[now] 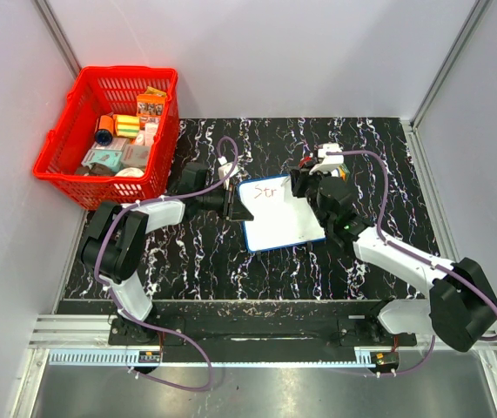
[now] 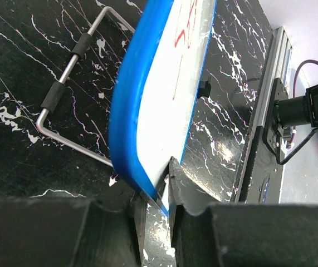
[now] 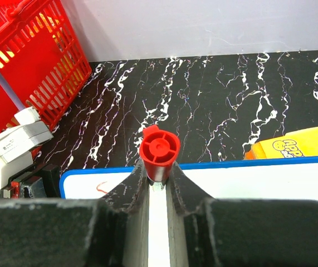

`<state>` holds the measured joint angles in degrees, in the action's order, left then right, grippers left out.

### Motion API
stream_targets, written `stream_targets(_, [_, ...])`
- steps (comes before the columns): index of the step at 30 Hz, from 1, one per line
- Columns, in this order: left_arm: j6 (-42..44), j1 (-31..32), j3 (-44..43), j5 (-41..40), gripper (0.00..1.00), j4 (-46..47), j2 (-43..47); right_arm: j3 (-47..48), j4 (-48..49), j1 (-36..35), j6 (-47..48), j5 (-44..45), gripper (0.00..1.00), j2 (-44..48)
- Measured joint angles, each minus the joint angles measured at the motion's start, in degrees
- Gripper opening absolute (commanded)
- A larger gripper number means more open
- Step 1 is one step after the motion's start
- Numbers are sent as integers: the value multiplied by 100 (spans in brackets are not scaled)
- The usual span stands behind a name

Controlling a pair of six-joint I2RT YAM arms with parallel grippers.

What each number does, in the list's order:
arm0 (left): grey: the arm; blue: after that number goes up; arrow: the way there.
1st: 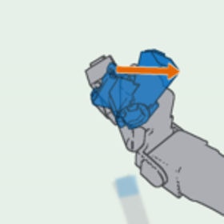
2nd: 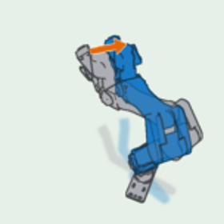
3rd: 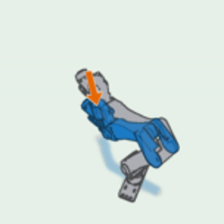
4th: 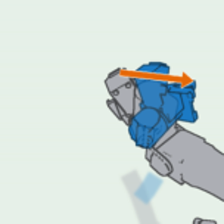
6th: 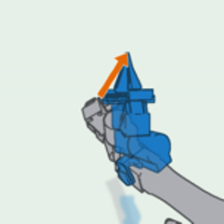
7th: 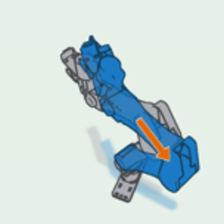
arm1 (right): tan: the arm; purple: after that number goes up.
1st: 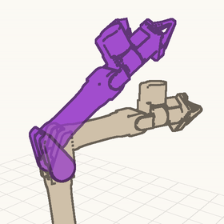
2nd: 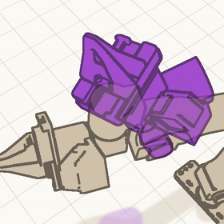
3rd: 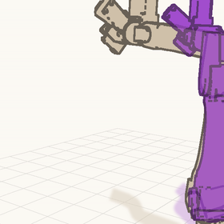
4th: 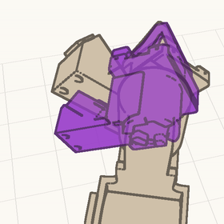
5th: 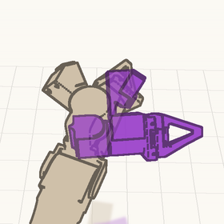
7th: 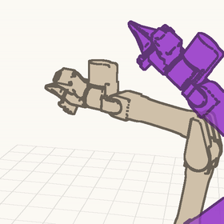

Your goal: Write a sentence on the whiteboard

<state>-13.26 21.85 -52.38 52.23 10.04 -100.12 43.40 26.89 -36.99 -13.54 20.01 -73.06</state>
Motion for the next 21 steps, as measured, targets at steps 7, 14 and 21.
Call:
stream_targets(7, [2, 0, 0, 0, 0, -2, 0, 0, 13, 0, -42, -11, 0, -22])
stream_targets(14, [0, 0, 0, -17, 0, -33, 0, 0, 26, 0, -72, -15, 0, -164])
stream_targets(21, [-2, 0, 0, -22, 0, -50, 0, 2, 37, 0, -87, -48, 0, -186])
